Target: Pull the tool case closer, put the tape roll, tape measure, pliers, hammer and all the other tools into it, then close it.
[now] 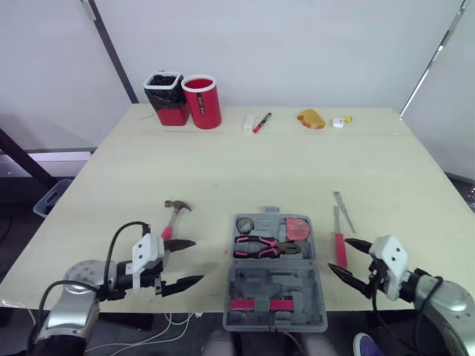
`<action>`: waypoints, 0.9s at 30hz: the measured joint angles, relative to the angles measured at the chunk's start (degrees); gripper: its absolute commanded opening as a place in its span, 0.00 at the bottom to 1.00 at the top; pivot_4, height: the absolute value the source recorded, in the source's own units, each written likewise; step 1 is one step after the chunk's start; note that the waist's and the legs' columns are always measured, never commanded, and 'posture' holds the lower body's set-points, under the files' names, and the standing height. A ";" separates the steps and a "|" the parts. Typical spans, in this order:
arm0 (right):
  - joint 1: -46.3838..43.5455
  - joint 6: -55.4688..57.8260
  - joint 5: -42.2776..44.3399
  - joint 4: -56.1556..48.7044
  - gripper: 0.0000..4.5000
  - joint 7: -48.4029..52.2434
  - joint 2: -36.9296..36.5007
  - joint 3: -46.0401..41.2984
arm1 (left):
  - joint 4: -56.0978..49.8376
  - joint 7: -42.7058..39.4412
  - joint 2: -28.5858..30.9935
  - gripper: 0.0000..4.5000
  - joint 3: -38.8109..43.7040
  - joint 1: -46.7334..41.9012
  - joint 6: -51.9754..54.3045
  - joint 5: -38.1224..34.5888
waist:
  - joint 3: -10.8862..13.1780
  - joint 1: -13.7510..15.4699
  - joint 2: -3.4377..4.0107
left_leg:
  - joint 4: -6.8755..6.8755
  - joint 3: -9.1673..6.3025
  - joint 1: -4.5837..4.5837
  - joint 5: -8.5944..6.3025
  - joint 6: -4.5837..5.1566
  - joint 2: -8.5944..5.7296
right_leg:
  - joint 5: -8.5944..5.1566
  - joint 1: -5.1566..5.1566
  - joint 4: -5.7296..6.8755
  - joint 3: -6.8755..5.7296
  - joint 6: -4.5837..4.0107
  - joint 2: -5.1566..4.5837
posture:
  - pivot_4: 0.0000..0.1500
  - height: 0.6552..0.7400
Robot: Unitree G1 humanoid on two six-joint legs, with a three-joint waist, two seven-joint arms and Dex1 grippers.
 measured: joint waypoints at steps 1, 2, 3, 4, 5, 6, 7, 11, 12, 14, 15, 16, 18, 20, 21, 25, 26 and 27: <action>-1.58 0.33 -0.87 1.09 0.49 1.02 -1.35 1.58 | 1.44 -0.04 -0.14 0.72 -1.43 -1.58 0.13 0.46 | 0.00 0.01 0.00 | 0.00 0.00 0.00 0.00 0.00 0.01 | 0.00 0.00 0.00 0.00 0.00 0.01 | 1.00 1.00; -1.63 0.34 -0.89 1.13 0.49 1.06 -1.38 1.61 | 1.45 -0.04 -0.16 0.72 -1.48 -1.64 0.14 0.49 | 0.01 0.05 -0.01 | 0.00 -0.01 -0.01 0.00 0.00 0.00 | 0.00 0.00 0.00 -0.01 0.01 0.02 | 1.00 1.00; -2.46 0.91 -1.08 1.90 0.34 1.62 -1.58 2.37 | 1.88 -0.05 -0.32 0.57 -2.29 -2.47 0.55 0.92 | 0.00 0.12 -0.02 | 0.00 -0.04 -0.01 0.00 0.00 0.00 | 0.00 0.02 -0.01 -0.02 0.01 0.02 | 1.00 1.00; -3.66 1.32 -1.47 2.89 0.25 2.15 -1.85 3.36 | 2.85 -0.07 -0.32 0.49 -3.34 -3.51 0.95 1.42 | 0.01 0.11 -0.01 | 0.01 -0.03 -0.01 0.00 0.00 0.00 | 0.01 0.02 0.00 -0.01 0.01 0.03 | 1.00 1.00; -5.36 1.42 -2.39 4.46 0.13 2.75 -2.13 4.71 | 3.88 -0.19 -0.43 0.36 -4.71 -4.84 1.30 2.40 | 0.01 0.08 -0.01 | 0.03 -0.02 -0.01 0.00 0.00 0.00 | 0.01 0.01 0.02 0.00 0.01 0.04 | 1.00 1.00; -5.86 1.42 -2.75 4.87 0.04 3.04 -2.33 5.22 | 4.20 -0.25 -0.51 0.28 -5.27 -5.21 1.41 2.61 | 0.01 0.07 -0.01 | 0.05 -0.01 -0.01 0.00 0.00 0.00 | 0.01 0.01 0.04 0.01 0.01 0.04 | 1.00 1.00; -7.32 1.42 -3.82 6.39 0.00 3.96 -3.07 6.66 | 5.50 -0.55 -0.59 0.09 -6.46 -6.38 1.73 3.33 | 0.01 0.05 -0.01 | 0.05 -0.01 -0.01 0.00 0.00 0.00 | 0.01 0.01 0.04 0.02 0.01 0.04 | 1.00 1.00; -10.84 1.70 -6.88 8.61 0.00 6.19 -4.45 10.81 | 7.63 -1.39 -1.29 0.01 -8.80 -9.77 2.93 4.49 | 0.01 0.02 -0.01 | 0.10 -0.01 0.01 0.01 0.01 0.00 | 0.01 -0.01 0.13 0.03 0.01 0.08 | 1.00 1.00; -11.84 1.75 -7.88 9.10 0.00 6.88 -4.83 12.32 | 8.14 -1.80 -1.63 0.01 -9.85 -10.82 3.16 4.82 | 0.01 0.04 -0.01 | 0.14 -0.02 0.01 0.01 0.01 0.01 | 0.01 -0.01 0.20 0.03 0.00 0.09 | 1.00 1.00; -12.92 1.71 -9.38 10.13 0.00 7.71 -4.87 14.07 | 9.26 -2.50 -1.90 0.01 -11.32 -11.67 3.28 5.64 | 0.01 0.05 -0.01 | 0.15 -0.03 0.00 0.01 0.01 0.01 | 0.01 -0.01 0.22 0.03 0.00 0.11 | 1.00 1.00; -13.03 1.71 -9.62 10.44 0.00 7.71 -4.87 14.31 | 9.48 -2.52 -1.95 0.01 -11.51 -11.79 3.36 5.71 | 0.01 0.05 -0.01 | 0.16 -0.03 0.00 0.01 0.01 0.01 | 0.01 -0.02 0.23 0.03 0.00 0.11 | 1.00 1.00; -13.36 1.72 -10.14 11.16 0.00 7.80 -4.88 14.79 | 10.13 -2.55 -2.10 0.01 -12.08 -12.36 3.48 6.05 | 0.01 0.04 -0.01 | 0.16 -0.03 -0.01 0.01 0.01 0.01 | 0.01 -0.02 0.23 0.03 0.00 0.11 | 1.00 1.00; -14.72 1.70 -11.37 12.33 0.00 8.04 -4.86 15.57 | 11.11 -2.61 -2.97 0.01 -13.15 -13.90 3.99 6.86 | 0.01 0.05 -0.01 | 0.30 -0.04 -0.03 0.00 0.01 0.02 | 0.01 -0.01 0.30 0.03 0.01 0.12 | 1.00 1.00; -14.98 1.55 -11.65 12.45 0.00 8.13 -4.86 15.58 | 11.21 -2.71 -3.14 0.01 -13.28 -14.03 4.23 6.87 | 0.01 0.01 -0.01 | 0.32 -0.04 -0.03 0.00 0.01 0.02 | 0.01 -0.01 0.30 0.03 0.01 0.12 | 1.00 1.00; -15.03 1.23 -12.05 12.82 0.00 8.29 -4.86 15.83 | 11.30 -2.99 -3.14 0.01 -13.49 -14.11 4.47 6.92 | 0.01 0.01 -0.01 | 0.32 -0.04 -0.03 0.00 0.01 0.02 | 0.01 -0.01 0.30 0.03 0.01 0.12 | 1.00 1.00; -15.77 0.74 -13.40 13.89 0.00 8.49 -4.05 17.19 | 11.98 -3.19 -3.69 0.01 -14.91 -15.16 5.71 7.46 | 0.01 0.06 -0.01 | 0.37 -0.04 -0.05 0.00 0.01 0.02 | 0.01 -0.01 0.31 0.03 0.01 0.12 | 1.00 1.00; -15.95 0.72 -13.50 13.98 0.00 8.47 -3.94 17.21 | 12.15 -3.19 -3.85 0.01 -14.94 -15.39 5.93 7.46 | 0.01 0.05 -0.01 | 0.39 -0.05 -0.06 0.00 0.01 0.02 | 0.01 -0.01 0.32 0.02 0.02 0.12 | 1.00 1.00; -16.08 0.70 -13.68 14.00 0.00 8.45 -3.85 17.21 | 12.46 -3.19 -4.02 0.01 -14.98 -15.83 6.25 7.45 | 0.01 0.06 -0.01 | 0.40 -0.06 -0.07 0.00 0.01 0.02 | 0.02 -0.01 0.33 0.01 0.02 0.12 | 1.00 1.00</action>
